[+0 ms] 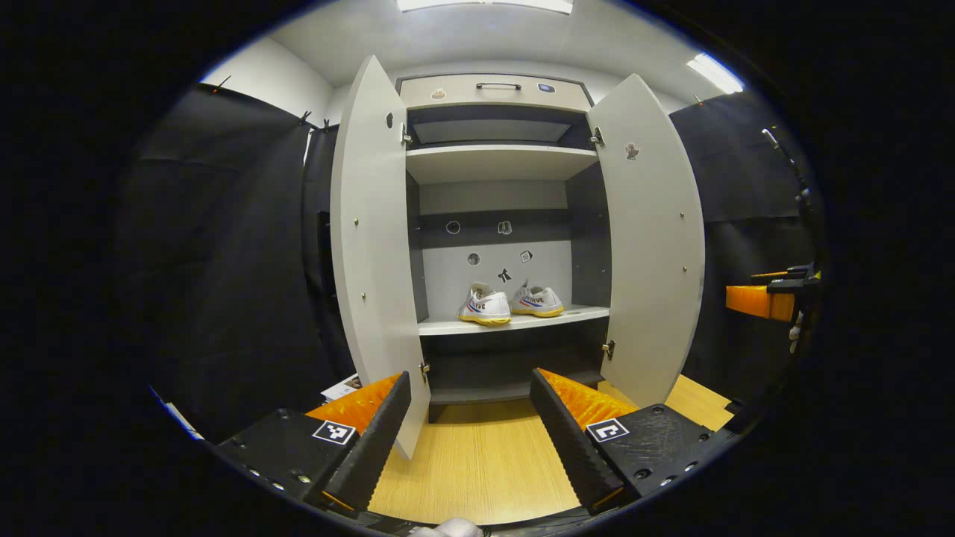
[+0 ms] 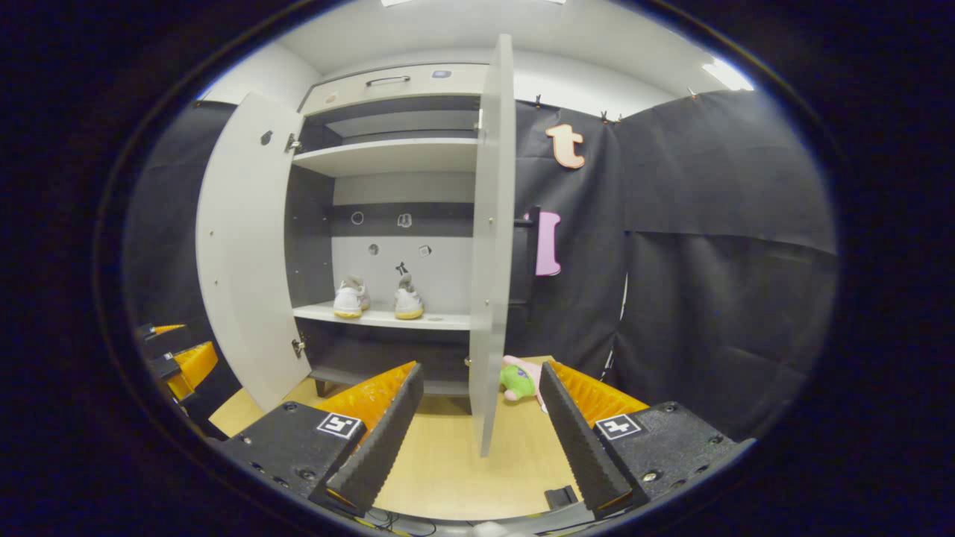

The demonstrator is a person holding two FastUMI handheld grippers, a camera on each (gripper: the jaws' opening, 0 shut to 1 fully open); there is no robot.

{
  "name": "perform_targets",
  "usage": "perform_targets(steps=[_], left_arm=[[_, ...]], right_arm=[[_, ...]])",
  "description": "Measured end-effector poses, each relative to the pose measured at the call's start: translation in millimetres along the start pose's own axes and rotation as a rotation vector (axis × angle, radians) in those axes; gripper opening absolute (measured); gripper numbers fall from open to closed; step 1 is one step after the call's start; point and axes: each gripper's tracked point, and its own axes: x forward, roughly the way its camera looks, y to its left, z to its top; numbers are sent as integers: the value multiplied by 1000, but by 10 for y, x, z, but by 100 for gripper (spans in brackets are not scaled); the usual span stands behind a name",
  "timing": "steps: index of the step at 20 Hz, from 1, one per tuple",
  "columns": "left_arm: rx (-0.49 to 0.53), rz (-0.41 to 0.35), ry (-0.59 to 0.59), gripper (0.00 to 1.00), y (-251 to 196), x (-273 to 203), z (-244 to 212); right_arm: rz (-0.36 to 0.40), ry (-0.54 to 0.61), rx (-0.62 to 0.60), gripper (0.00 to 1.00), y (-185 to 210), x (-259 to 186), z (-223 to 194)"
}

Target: Grab one shoe with the right hand and put it into the shoe cabinet, grab the other shoe with the left hand and put it into the shoe cabinet; then close the right door with the right hand and the left door with the left hand.

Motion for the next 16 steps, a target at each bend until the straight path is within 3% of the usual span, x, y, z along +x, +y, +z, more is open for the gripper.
perform_targets(steps=[6, 8, 16], left_arm=[[-13, 55, -12, 96, -273, 10, 105], [-20, 86, -12, 96, -328, 17, 129], [-22, 204, 6, 96, -318, 31, 137]], right_arm=[[-68, -47, 13, 99, -884, 607, 446], [-52, -47, 22, 99, -1023, 840, 541], [103, -39, 21, 96, -878, 1356, 653]])
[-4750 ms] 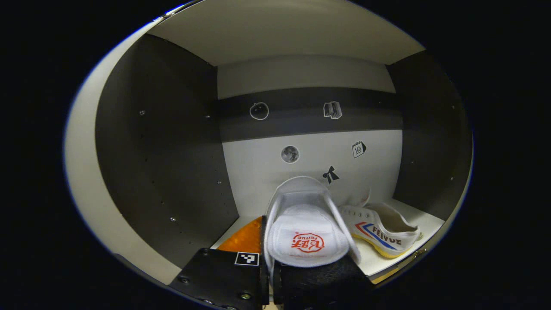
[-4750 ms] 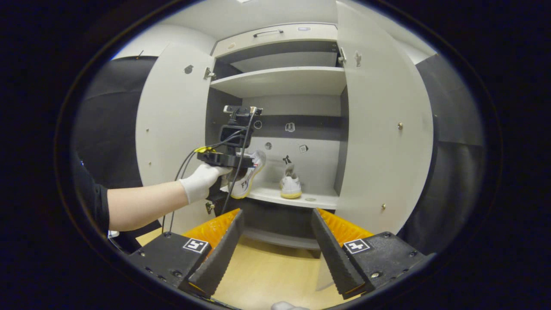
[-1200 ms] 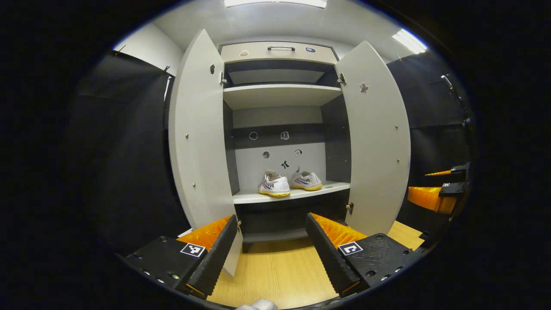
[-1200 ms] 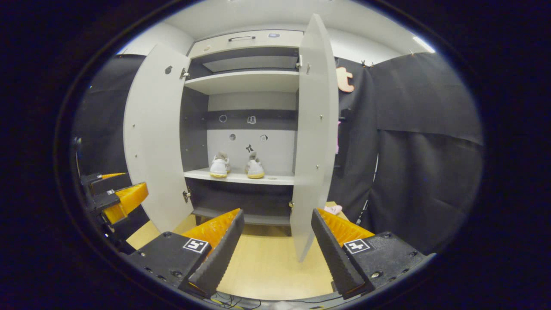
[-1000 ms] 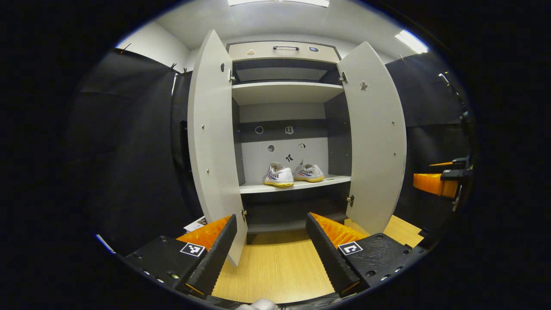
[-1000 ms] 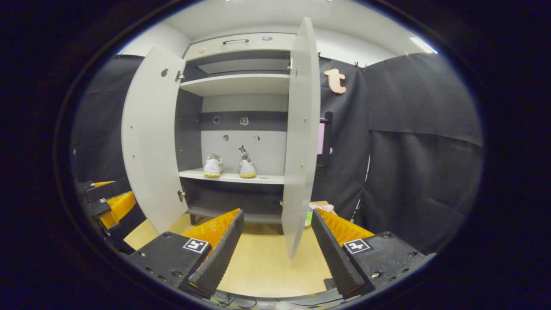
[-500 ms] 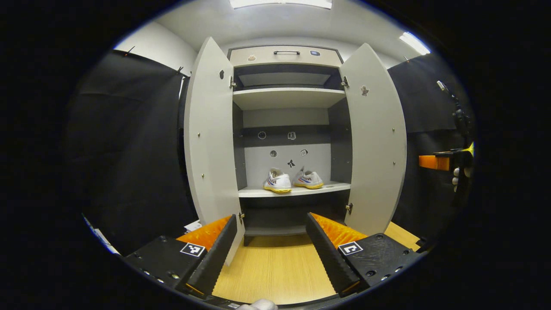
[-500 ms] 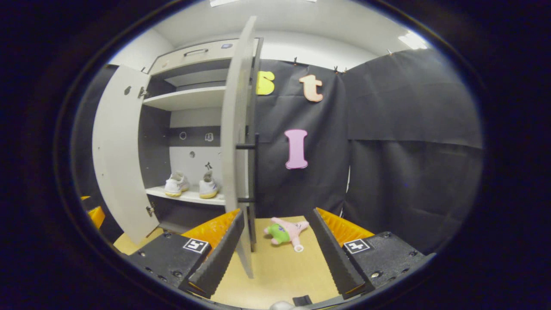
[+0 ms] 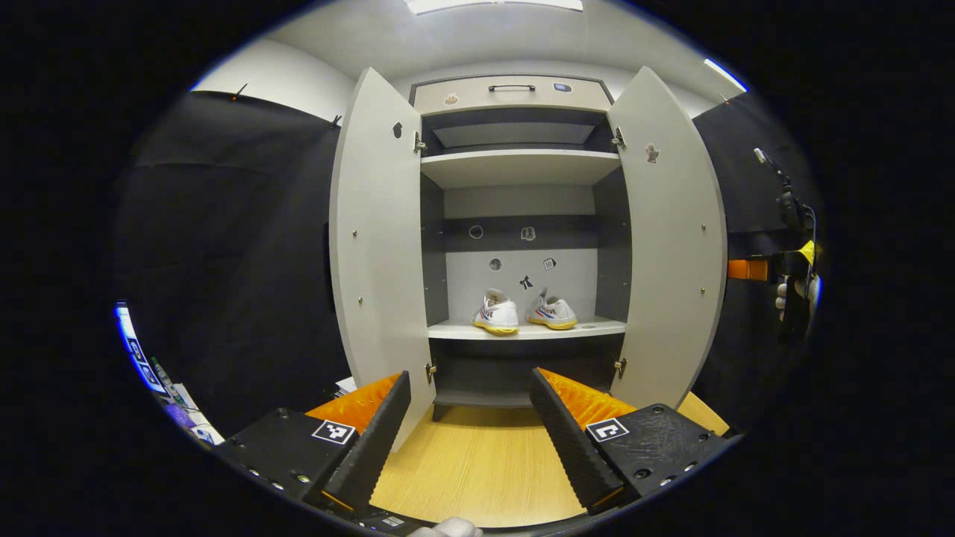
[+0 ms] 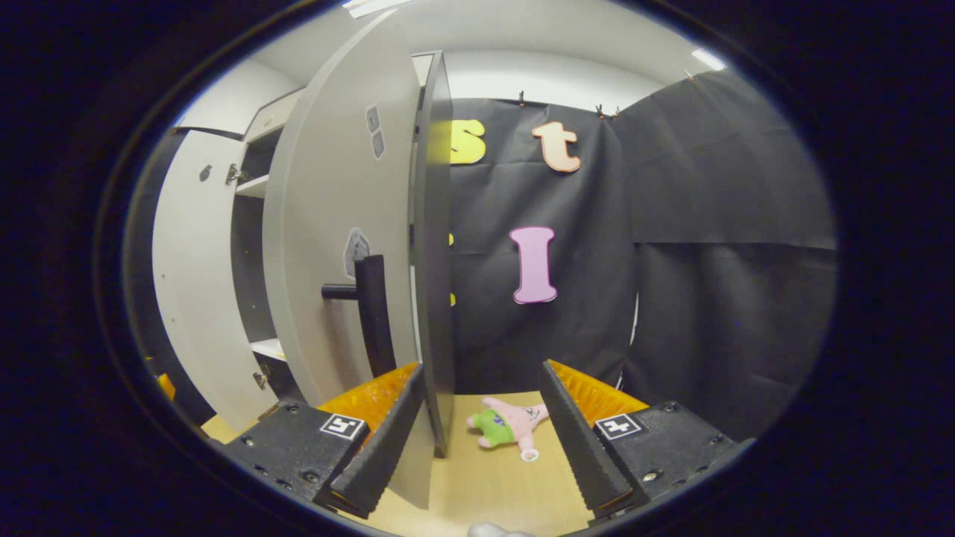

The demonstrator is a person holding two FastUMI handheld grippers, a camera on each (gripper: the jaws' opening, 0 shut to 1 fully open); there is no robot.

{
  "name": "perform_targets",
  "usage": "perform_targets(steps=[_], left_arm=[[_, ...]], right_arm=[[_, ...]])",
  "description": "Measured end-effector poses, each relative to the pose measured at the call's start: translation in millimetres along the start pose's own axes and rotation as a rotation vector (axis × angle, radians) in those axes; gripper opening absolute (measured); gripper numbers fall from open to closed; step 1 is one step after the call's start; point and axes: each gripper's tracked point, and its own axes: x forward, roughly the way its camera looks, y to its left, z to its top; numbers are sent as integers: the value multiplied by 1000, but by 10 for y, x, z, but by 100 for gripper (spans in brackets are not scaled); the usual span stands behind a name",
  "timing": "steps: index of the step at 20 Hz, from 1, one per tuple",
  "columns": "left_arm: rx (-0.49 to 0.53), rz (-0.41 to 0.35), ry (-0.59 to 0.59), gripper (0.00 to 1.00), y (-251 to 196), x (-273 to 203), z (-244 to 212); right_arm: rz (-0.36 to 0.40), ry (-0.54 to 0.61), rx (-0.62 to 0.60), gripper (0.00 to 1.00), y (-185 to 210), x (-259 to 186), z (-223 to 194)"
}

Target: Grab one shoe with the right hand and put it into the shoe cabinet, grab the other shoe with the left hand and put it into the shoe cabinet; then close the right door with the right hand and the left door with the left hand.

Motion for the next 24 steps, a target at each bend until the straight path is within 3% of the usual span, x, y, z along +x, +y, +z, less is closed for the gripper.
perform_targets(steps=[2, 5, 6, 7, 20, 24], left_arm=[[-8, 14, 20, 96, 29, -13, -25], [-3, 10, 21, 96, 109, -32, -7], [4, 9, 23, 96, 152, -31, -14], [8, 10, 24, 96, 194, -24, -26], [37, -21, 31, 96, 856, -34, -122], [28, -29, 24, 96, 970, -40, -93]], right_arm=[[26, 21, -8, 94, 48, 8, -19], [5, 12, -14, 92, 98, -6, 5], [5, 14, -14, 86, 147, -20, -12], [4, 17, -11, 92, 197, -30, -13], [28, 8, -56, 92, 1235, 60, -30], [75, 17, -44, 93, 1525, 116, -66]])
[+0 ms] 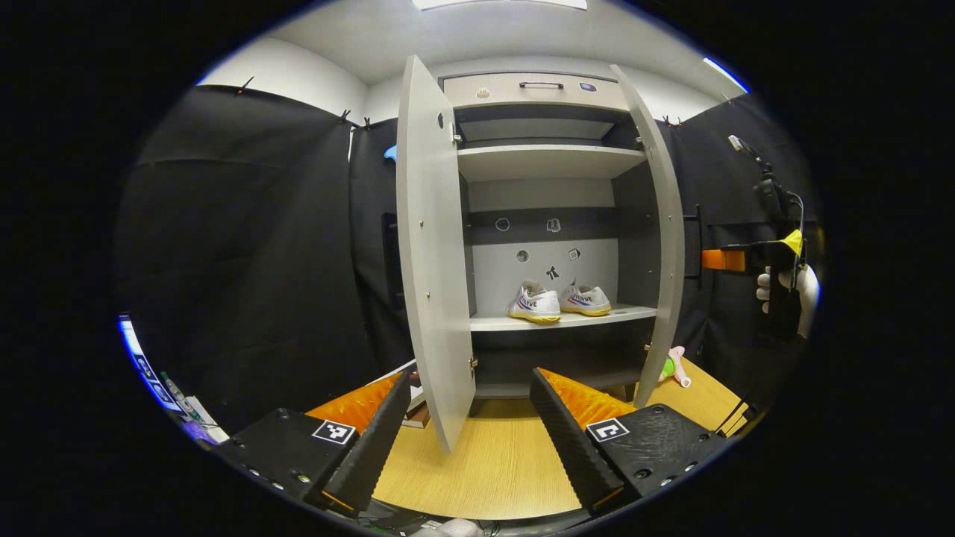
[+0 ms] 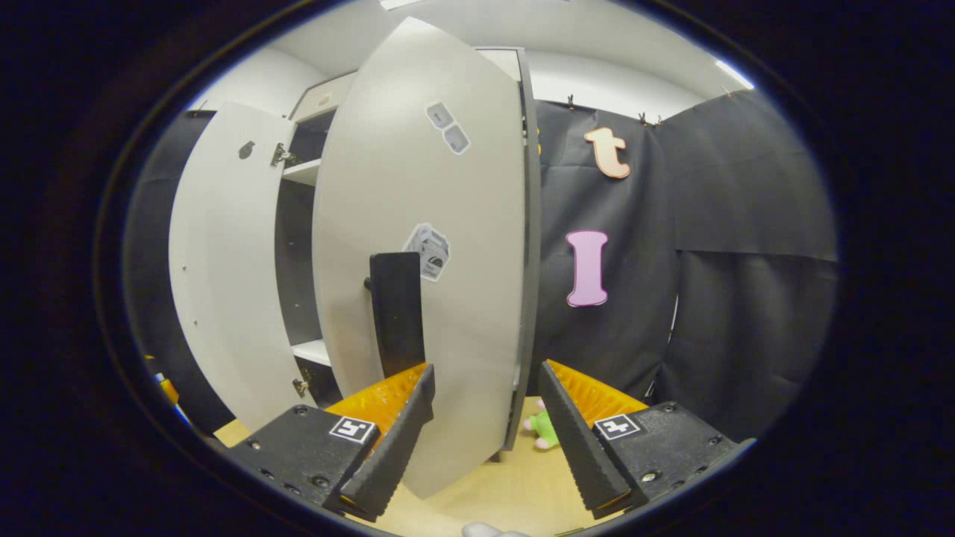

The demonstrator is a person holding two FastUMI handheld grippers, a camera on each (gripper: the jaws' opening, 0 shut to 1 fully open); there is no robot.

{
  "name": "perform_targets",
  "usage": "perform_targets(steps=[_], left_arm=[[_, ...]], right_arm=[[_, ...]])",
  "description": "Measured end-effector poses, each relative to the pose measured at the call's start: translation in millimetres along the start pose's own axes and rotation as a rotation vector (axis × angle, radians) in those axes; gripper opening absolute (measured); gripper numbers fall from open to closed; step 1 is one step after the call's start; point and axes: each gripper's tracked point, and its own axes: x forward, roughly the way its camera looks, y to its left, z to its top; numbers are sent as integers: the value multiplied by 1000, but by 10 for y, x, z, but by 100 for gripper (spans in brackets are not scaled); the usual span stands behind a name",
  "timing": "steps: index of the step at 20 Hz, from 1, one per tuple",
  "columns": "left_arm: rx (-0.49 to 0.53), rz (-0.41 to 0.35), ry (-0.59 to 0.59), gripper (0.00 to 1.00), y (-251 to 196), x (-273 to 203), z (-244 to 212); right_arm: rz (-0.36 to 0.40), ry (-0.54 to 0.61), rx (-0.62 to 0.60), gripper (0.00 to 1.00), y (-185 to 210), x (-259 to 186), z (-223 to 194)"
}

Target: Grab one shoe with the right hand and put it into the shoe cabinet, grab the other shoe with the left hand and put it into the shoe cabinet; then close the right door with the right hand and the left door with the left hand.

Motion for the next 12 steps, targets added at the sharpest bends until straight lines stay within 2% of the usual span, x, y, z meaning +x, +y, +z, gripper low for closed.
perform_targets(steps=[1, 2, 3, 6, 12], left_arm=[[2, -4, -2, 96, 23, 8, -2], [1, -5, -5, 96, 49, 22, 4], [0, -11, -4, 96, 68, 32, 5], [-10, -18, -11, 96, 153, 51, 4], [-3, -10, -24, 96, 448, 220, 26]], right_arm=[[27, -1, -2, 93, 96, 3, 2], [35, -1, -4, 87, 157, -2, 2], [39, 9, -11, 95, 213, -23, -18], [33, 6, -12, 96, 341, -154, -19], [68, 21, -9, 96, 707, -587, -176]])
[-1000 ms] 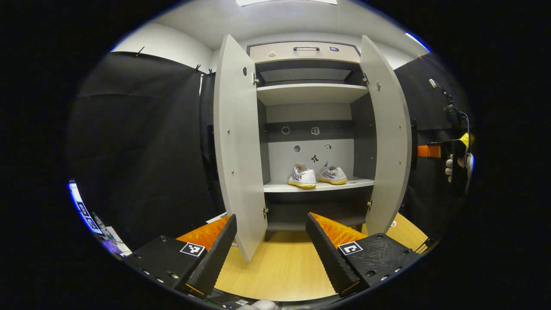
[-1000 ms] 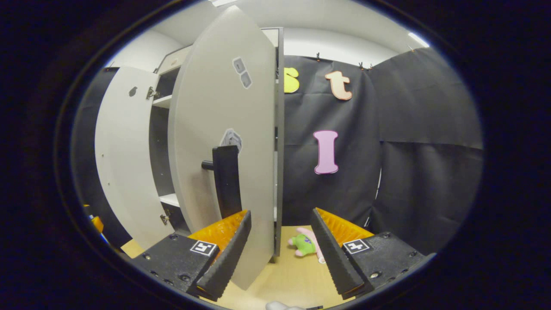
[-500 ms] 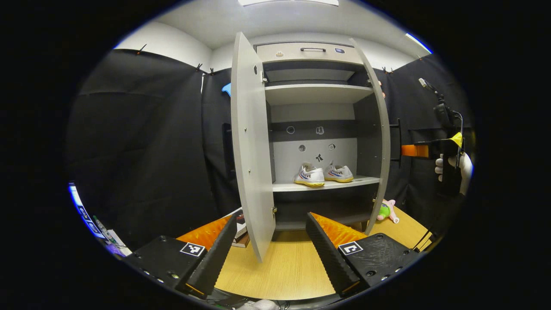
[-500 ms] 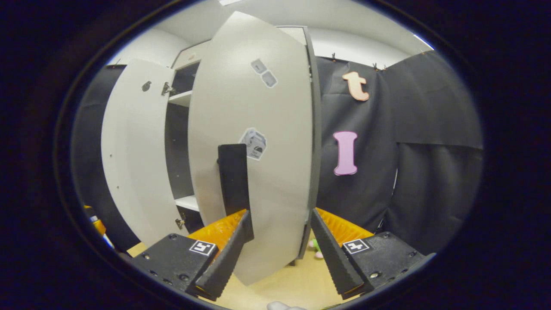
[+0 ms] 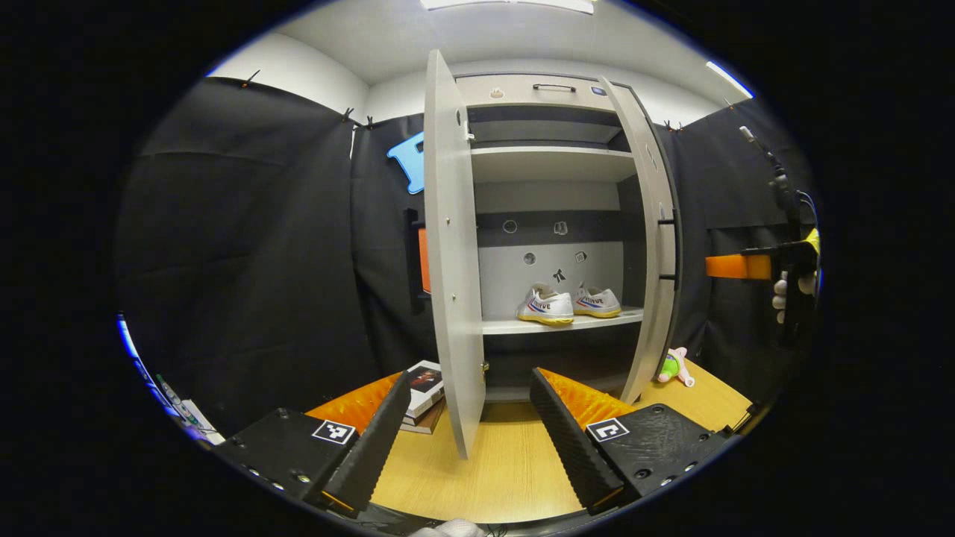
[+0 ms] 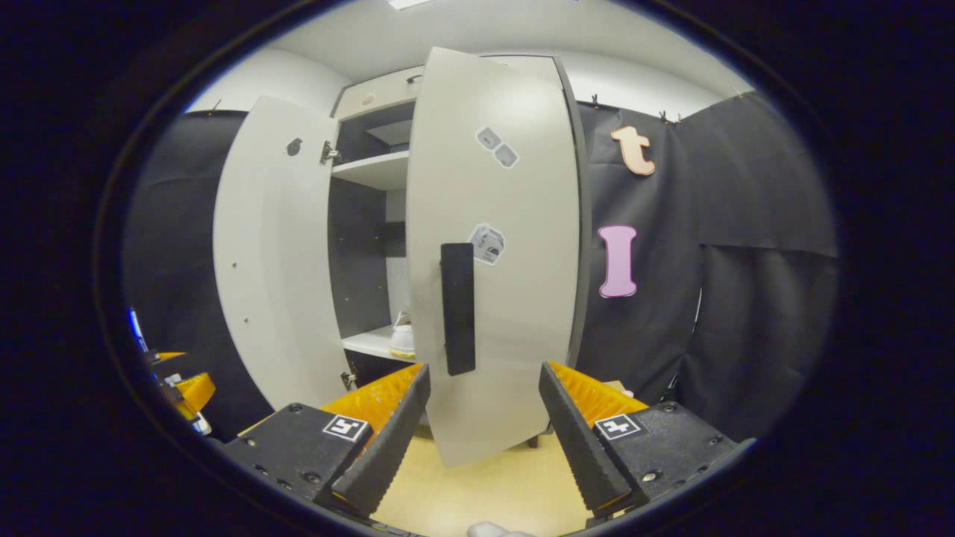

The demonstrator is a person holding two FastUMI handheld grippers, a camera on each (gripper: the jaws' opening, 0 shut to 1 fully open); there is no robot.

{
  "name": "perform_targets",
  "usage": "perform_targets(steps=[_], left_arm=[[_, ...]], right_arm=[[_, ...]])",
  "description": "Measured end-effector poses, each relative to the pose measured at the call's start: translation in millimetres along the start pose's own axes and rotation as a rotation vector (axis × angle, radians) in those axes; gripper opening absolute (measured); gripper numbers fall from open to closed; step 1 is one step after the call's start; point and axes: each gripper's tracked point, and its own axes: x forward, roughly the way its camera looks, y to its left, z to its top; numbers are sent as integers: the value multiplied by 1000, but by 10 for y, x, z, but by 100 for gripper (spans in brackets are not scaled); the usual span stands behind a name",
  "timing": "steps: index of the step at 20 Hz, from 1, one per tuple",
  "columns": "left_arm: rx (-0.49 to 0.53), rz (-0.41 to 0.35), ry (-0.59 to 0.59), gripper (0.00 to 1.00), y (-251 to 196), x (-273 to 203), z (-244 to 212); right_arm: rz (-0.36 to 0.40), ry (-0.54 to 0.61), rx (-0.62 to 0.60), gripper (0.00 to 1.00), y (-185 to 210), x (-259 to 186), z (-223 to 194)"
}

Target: Grab one shoe with the right hand and put it into the shoe cabinet, grab the other shoe with the left hand and put it into the shoe cabinet; then close the right door with the right hand and the left door with the left hand.

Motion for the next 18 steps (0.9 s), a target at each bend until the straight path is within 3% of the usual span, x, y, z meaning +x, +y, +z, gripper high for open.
perform_targets(steps=[6, 12, 18], left_arm=[[11, 66, -53, 96, 586, 419, 239], [19, 123, -110, 96, 1044, 985, 516], [6, 168, -87, 94, 1258, 1351, 500]], right_arm=[[1, 36, 20, 96, 252, -339, -261], [-69, 84, 42, 96, 100, -535, -510], [-113, 90, 44, 96, 27, -622, -525]])
